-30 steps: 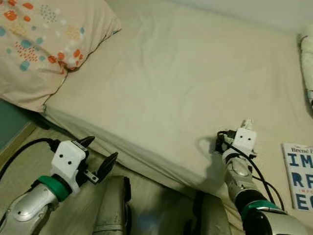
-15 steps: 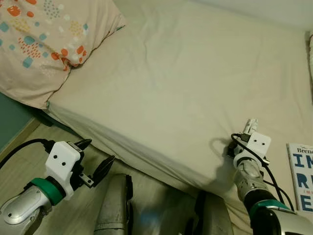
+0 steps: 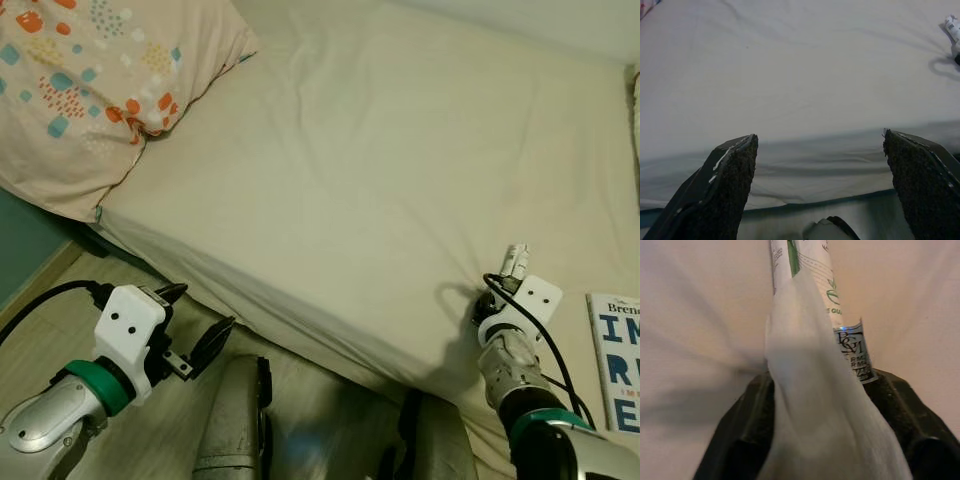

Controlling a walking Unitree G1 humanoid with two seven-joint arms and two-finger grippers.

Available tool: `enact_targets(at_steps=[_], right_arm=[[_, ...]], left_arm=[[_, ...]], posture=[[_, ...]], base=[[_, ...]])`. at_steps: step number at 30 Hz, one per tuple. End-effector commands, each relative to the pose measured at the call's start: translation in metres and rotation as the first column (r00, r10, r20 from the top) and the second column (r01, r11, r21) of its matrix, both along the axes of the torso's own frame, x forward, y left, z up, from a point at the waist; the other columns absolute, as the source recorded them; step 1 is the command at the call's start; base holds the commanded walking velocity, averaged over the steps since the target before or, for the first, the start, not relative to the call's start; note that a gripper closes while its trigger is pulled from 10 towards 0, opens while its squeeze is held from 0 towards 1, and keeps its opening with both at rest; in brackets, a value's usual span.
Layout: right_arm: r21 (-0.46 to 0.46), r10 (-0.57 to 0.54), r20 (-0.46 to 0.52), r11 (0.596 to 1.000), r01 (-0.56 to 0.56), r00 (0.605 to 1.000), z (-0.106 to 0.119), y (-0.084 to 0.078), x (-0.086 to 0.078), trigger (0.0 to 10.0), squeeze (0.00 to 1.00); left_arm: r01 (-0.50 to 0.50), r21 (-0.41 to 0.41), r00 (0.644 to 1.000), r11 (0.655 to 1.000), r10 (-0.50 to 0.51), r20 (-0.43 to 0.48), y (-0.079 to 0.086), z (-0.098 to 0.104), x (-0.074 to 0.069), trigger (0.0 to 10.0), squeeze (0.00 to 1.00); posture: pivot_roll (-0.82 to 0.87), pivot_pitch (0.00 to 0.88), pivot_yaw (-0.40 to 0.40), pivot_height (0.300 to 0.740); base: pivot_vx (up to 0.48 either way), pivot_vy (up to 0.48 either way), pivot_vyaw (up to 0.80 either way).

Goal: Clean up the room

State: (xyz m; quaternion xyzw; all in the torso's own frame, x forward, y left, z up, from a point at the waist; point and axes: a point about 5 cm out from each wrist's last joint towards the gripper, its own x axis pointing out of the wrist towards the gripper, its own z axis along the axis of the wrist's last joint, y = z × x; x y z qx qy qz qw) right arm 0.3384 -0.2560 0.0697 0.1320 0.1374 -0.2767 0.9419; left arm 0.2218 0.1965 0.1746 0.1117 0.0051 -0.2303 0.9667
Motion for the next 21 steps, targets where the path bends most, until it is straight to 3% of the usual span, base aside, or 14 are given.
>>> enact_targets(at_steps=[1,13,21], right_arm=[[0.054,-0.007,-0.094,0.998,0.012,0.996,-0.023,0.004,-0.013,0.0,0.0],[0.065,0.004,-0.073,0.998,0.001,0.997,-0.018,0.004,-0.01,0.0,0.0],[0.068,0.021,-0.055,0.998,-0.017,0.998,-0.014,0.008,-0.005,0.0,0.0]], left_arm=[[-0.007,0.002,0.999,1.0,0.007,-0.042,0.002,-0.007,-0.002,10.0,0.0],[-0.024,-0.009,0.999,1.0,0.023,-0.041,0.001,-0.01,0.004,10.0,0.0],[-0.062,-0.028,0.997,0.998,0.061,-0.046,0.001,-0.02,0.016,10.0,0.0]], posture=[[0.4,0.272,0.077,0.585],[0.39,0.245,0.058,0.585],[0.34,0.198,0.029,0.585]], base=[[0.0,0.0,0.0],[0.0,0.0,0.0],[0.0,0.0,0.0]])
